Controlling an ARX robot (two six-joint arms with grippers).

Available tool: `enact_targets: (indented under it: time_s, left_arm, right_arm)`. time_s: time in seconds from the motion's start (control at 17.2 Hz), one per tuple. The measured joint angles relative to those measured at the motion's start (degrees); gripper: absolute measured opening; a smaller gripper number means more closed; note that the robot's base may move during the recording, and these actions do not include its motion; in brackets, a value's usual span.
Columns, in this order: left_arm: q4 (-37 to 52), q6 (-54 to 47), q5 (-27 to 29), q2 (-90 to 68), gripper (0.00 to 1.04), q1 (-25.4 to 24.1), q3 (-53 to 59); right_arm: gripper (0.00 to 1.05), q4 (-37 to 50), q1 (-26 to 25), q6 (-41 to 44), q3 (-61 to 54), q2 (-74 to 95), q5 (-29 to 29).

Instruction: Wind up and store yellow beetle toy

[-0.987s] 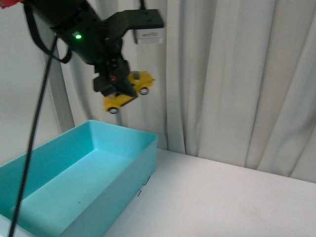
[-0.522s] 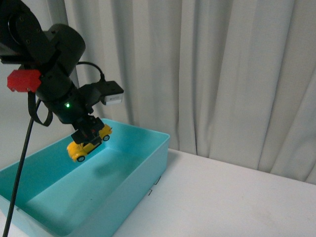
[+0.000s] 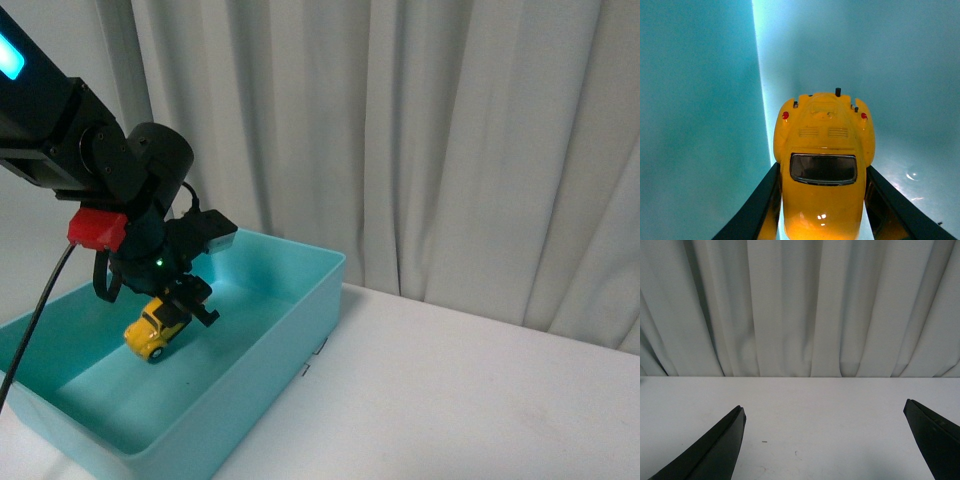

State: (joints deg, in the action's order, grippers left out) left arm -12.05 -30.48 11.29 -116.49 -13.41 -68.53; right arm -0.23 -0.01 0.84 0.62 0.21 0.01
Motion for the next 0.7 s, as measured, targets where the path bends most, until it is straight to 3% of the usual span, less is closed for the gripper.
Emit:
enact_targets:
  time_s: [0.29, 0.35, 0.7]
  left_arm:
    - [-1.20, 1.97, -2.84, -0.09, 0.94, 0.02, 0.24]
    - [-1.75, 1.99, -4.11, 0.63, 1.00, 0.02, 0.28]
    - [3.98, 2.21, -13.11, 19.67, 0.98, 0.35, 5.55]
  right_arm:
    - [0.98, 0.00, 0.00, 0.00, 0.00, 0.00, 0.00]
    - [0.98, 0.00, 0.00, 0.00, 0.00, 0.00, 0.00]
    - [0.98, 0.00, 0.00, 0.00, 0.00, 0.00, 0.00]
